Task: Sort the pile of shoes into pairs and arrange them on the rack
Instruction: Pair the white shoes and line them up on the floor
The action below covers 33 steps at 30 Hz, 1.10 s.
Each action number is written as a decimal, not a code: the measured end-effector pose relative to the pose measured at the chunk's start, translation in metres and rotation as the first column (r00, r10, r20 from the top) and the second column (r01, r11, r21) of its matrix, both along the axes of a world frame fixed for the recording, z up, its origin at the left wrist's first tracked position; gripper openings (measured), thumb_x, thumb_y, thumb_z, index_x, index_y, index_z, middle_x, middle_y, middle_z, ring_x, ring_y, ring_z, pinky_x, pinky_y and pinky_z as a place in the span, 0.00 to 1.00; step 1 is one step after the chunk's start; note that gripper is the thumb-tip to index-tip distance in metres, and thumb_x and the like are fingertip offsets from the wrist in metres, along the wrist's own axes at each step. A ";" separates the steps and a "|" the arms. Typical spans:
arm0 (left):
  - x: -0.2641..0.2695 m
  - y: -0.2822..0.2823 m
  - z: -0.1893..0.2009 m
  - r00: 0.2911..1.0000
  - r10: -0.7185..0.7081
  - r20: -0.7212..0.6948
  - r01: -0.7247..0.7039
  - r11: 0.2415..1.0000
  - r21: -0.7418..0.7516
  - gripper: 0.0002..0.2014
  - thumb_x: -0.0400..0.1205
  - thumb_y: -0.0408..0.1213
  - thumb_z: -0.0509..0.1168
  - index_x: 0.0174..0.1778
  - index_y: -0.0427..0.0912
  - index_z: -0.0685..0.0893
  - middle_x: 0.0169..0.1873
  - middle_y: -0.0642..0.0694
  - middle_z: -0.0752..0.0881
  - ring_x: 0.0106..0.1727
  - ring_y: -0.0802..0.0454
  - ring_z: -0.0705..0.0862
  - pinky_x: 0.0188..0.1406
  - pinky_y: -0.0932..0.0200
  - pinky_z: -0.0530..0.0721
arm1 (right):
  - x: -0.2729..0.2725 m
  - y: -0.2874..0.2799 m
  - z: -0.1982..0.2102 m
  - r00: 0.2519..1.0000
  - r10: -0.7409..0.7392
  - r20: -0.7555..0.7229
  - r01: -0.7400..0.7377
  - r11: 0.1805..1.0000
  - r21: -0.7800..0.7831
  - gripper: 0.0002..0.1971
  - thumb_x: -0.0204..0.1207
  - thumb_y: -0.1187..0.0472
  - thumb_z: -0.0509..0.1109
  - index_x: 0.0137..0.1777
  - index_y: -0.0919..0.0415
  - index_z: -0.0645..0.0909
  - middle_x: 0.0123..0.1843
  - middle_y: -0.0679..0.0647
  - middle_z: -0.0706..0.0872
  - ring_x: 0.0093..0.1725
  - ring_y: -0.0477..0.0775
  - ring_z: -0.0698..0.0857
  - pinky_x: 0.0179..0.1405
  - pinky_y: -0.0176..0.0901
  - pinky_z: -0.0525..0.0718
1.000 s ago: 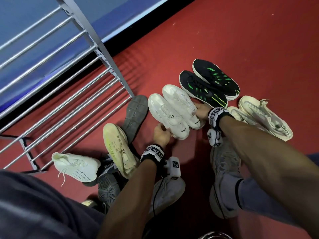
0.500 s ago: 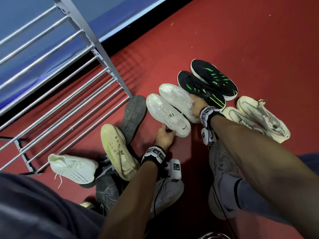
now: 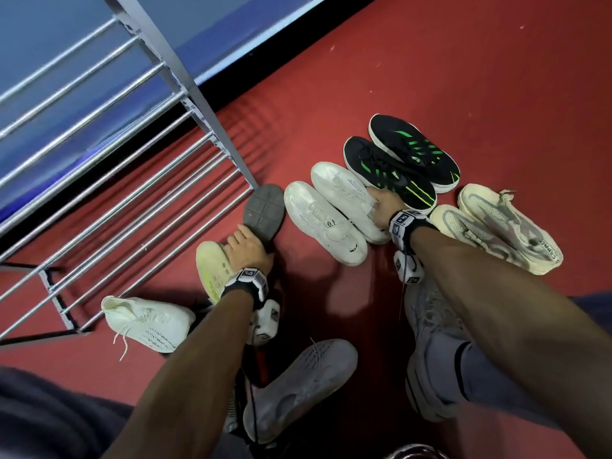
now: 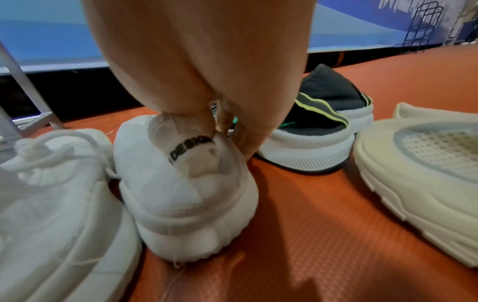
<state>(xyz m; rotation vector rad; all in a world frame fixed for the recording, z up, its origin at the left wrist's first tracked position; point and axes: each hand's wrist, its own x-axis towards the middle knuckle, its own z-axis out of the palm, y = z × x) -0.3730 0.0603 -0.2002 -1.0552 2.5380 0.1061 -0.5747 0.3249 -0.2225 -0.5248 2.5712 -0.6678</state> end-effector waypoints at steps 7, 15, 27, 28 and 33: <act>0.006 -0.014 0.020 0.985 -0.041 0.168 0.049 0.998 -0.041 0.49 0.71 0.65 0.74 0.75 0.31 0.68 0.67 0.35 0.74 0.68 0.38 0.73 0.64 0.47 0.79 | 0.001 -0.020 0.004 1.000 0.010 0.024 -0.012 0.994 0.105 0.19 0.72 0.61 0.68 0.64 0.60 0.82 0.61 0.62 0.85 0.62 0.65 0.84 0.62 0.51 0.82; 0.018 -0.023 0.036 0.966 0.032 0.255 -0.051 0.997 0.066 0.56 0.72 0.65 0.75 0.83 0.29 0.60 0.76 0.32 0.68 0.74 0.35 0.70 0.65 0.45 0.80 | 0.013 -0.036 0.008 0.997 -0.042 0.069 0.020 0.953 0.303 0.34 0.76 0.58 0.61 0.83 0.59 0.58 0.84 0.65 0.62 0.81 0.70 0.65 0.81 0.62 0.64; 0.004 0.017 0.036 0.978 -0.001 0.208 0.007 0.999 -0.031 0.45 0.76 0.59 0.69 0.81 0.34 0.64 0.72 0.37 0.69 0.72 0.39 0.71 0.66 0.45 0.73 | 0.081 -0.039 0.016 0.958 0.131 -0.255 -0.044 0.946 0.322 0.41 0.61 0.25 0.66 0.66 0.53 0.70 0.74 0.60 0.70 0.74 0.65 0.68 0.71 0.71 0.67; -0.004 0.027 0.038 0.983 -0.069 0.171 0.073 0.997 -0.015 0.37 0.77 0.55 0.67 0.78 0.37 0.68 0.70 0.38 0.71 0.70 0.39 0.71 0.66 0.45 0.72 | 0.084 -0.035 0.016 0.953 0.105 -0.282 -0.007 0.944 0.330 0.40 0.61 0.25 0.67 0.64 0.54 0.71 0.70 0.60 0.73 0.69 0.65 0.71 0.68 0.67 0.69; -0.029 0.080 0.038 0.993 -0.065 -0.103 0.110 0.840 0.532 0.18 0.84 0.43 0.58 0.63 0.36 0.83 0.59 0.35 0.88 0.57 0.37 0.86 0.51 0.54 0.80 | 0.090 -0.032 0.018 0.947 0.156 -0.281 -0.006 0.883 0.470 0.23 0.75 0.39 0.64 0.61 0.56 0.75 0.60 0.59 0.81 0.63 0.64 0.75 0.63 0.63 0.65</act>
